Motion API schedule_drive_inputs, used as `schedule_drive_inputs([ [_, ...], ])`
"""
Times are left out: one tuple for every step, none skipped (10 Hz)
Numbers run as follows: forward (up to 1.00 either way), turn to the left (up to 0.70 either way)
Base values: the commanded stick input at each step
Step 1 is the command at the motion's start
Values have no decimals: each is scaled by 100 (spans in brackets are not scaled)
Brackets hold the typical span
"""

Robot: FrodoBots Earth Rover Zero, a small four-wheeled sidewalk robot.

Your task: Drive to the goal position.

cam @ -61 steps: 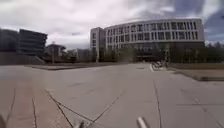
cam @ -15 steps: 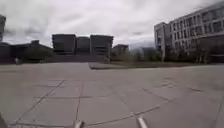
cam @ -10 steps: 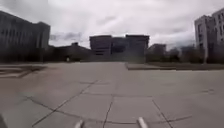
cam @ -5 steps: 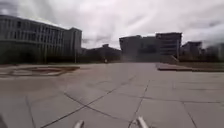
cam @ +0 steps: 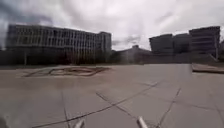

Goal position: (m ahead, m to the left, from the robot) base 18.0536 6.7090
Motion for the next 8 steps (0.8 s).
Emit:
schedule_drive_inputs([
  [0, 100],
  [0, 100],
  [0, 100],
  [0, 100],
  [0, 100],
  [0, 100],
  [0, 100],
  [0, 100],
])
